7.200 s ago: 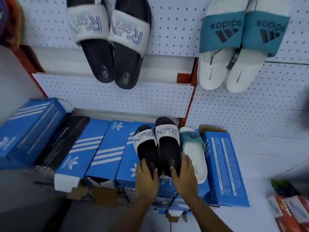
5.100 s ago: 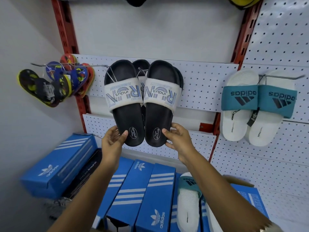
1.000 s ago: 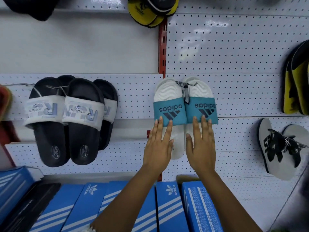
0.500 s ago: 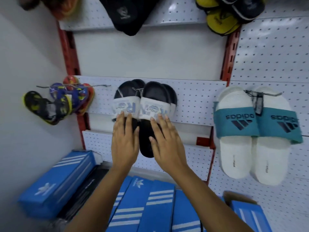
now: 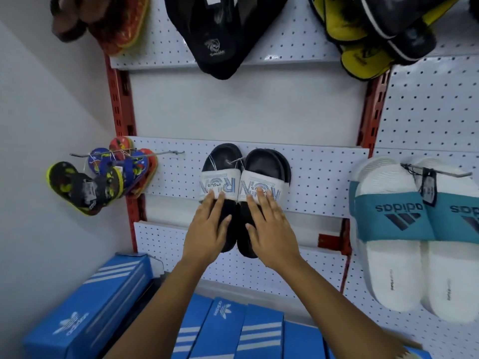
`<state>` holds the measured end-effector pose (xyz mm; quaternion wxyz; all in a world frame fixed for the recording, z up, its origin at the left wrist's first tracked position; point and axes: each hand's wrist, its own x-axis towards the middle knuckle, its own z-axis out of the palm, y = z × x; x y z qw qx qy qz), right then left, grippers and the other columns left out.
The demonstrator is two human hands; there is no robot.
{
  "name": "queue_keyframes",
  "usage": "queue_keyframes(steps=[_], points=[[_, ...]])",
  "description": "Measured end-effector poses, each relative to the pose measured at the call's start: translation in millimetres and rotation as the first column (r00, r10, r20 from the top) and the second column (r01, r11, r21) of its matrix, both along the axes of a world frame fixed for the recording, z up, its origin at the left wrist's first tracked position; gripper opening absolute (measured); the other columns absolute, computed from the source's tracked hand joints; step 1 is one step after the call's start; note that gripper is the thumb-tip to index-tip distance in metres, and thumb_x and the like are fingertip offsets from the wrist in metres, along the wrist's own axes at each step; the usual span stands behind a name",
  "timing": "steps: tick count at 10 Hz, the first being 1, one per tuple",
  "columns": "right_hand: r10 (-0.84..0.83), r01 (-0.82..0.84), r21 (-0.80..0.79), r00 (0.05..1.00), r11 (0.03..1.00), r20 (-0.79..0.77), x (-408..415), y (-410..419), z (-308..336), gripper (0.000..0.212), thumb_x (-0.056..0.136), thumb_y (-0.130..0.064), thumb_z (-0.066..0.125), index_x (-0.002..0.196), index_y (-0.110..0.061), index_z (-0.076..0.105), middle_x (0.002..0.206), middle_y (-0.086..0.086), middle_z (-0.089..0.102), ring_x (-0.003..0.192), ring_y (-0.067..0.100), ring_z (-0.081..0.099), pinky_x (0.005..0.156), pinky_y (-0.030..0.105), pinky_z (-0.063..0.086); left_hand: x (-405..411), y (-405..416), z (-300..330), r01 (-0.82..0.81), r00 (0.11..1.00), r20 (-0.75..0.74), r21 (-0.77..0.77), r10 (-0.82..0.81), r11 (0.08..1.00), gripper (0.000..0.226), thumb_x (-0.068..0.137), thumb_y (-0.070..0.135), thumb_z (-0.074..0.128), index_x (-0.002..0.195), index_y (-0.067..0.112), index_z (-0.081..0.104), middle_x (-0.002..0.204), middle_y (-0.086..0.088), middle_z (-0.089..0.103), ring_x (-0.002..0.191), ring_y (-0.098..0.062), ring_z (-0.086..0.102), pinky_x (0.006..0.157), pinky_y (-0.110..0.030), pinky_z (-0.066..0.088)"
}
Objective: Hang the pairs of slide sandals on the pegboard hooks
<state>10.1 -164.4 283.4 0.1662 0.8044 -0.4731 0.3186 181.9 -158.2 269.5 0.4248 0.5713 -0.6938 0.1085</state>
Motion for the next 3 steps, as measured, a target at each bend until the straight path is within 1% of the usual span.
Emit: queue_keyframes(steps=[1,2,3], points=[[0.016,-0.016,0.036,1.000,0.999,-0.001,-8,11,8,0.057,0.098,-0.035,0.034,0.151,-0.019,0.021,0.162,0.004,0.012,0.149,0.022,0.006,0.119,0.042,0.022,-6,8,5,-0.026,1.000,-0.012,0.007,0.026,1.000,0.059,0.097,0.040,0.039,0.151,0.018,0.025,0.159,-0.010,0.020,0.146,-0.025,0.022,0.117,-0.042,0.029],[-0.025,0.028,-0.088,0.999,0.996,0.037,-23,31,13,0.053,0.096,-0.033,0.041,0.146,-0.014,0.036,0.157,0.009,0.029,0.146,0.025,0.023,0.112,0.044,0.035,-21,17,8,-0.022,1.000,-0.006,-0.069,0.021,0.997,0.060,0.098,0.038,0.040,0.150,0.012,0.027,0.159,-0.011,0.022,0.147,-0.024,0.020,0.119,-0.043,0.023],[-0.021,0.044,-0.264,0.996,0.963,0.088,-37,58,25,0.050,0.095,-0.031,0.046,0.140,-0.009,0.045,0.151,0.013,0.039,0.141,0.027,0.032,0.109,0.045,0.039,-43,27,21,-0.005,1.000,0.030,-0.137,0.009,0.991,0.062,0.097,0.039,0.039,0.151,0.011,0.022,0.160,-0.008,0.020,0.149,-0.020,0.014,0.121,-0.041,0.011]])
